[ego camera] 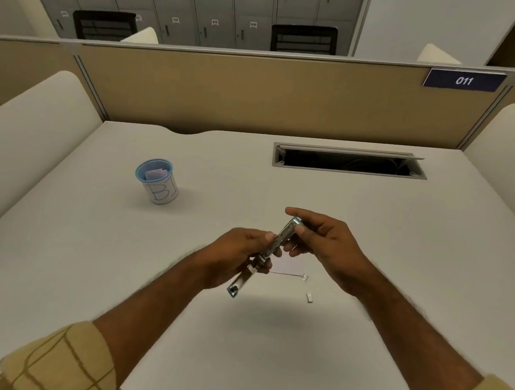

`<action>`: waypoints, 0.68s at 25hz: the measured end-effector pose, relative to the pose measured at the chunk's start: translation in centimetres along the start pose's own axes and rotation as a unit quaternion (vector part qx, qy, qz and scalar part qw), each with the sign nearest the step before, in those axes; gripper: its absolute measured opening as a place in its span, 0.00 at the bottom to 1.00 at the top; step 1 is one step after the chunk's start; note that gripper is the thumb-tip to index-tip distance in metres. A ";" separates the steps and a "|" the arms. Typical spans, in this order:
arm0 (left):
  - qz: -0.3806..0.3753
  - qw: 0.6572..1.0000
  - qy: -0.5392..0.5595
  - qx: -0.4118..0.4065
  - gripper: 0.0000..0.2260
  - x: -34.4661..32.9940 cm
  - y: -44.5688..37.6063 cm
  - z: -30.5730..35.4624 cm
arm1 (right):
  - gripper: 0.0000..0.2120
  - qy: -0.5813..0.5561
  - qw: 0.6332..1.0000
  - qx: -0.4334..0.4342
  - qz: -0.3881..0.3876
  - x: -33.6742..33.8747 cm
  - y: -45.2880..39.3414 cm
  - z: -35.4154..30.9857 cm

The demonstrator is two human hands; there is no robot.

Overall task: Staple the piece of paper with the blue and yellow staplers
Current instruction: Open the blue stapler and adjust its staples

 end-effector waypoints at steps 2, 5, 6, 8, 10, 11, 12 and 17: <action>0.033 0.997 0.067 0.005 0.13 -0.3 0.0 -1.0 | 0.15 0.048 0.997 0.000 0.054 0.1 -0.3 0.0; 0.098 0.982 0.164 -0.001 0.12 -0.7 0.1 -1.8 | 0.12 0.162 0.976 0.020 0.144 0.0 -0.1 0.3; 0.102 0.971 0.217 -0.009 0.13 -0.9 0.1 -1.8 | 0.12 0.178 0.970 0.035 0.159 -0.2 0.2 0.5; 0.086 0.952 0.294 -0.024 0.16 -1.4 0.3 -1.6 | 0.13 0.199 0.964 0.065 0.166 -0.9 0.5 0.6; 0.069 0.943 0.325 -0.034 0.16 -1.9 0.3 -1.6 | 0.14 0.245 0.953 0.096 0.152 -1.7 0.3 0.4; 0.066 0.940 0.332 -0.037 0.15 -2.1 0.3 -1.7 | 0.15 0.269 0.946 0.109 0.143 -2.0 0.2 0.2; 0.067 0.938 0.338 -0.040 0.15 -2.2 0.3 -1.7 | 0.16 0.287 0.941 0.115 0.135 -2.3 0.0 0.1; 0.091 0.931 0.351 -0.043 0.12 -2.4 0.5 -2.3 | 0.13 0.322 0.931 0.116 0.126 -3.0 -0.2 0.4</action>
Point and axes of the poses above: each hand's wrist, its own y-axis away from the middle knuckle, its own x-axis out of the back of the hand, z = x × y, the point moved 5 cm from there along -y, towards the middle knuckle, and after that the axes turned 10 degrees about -z, right-handed, at the moved point
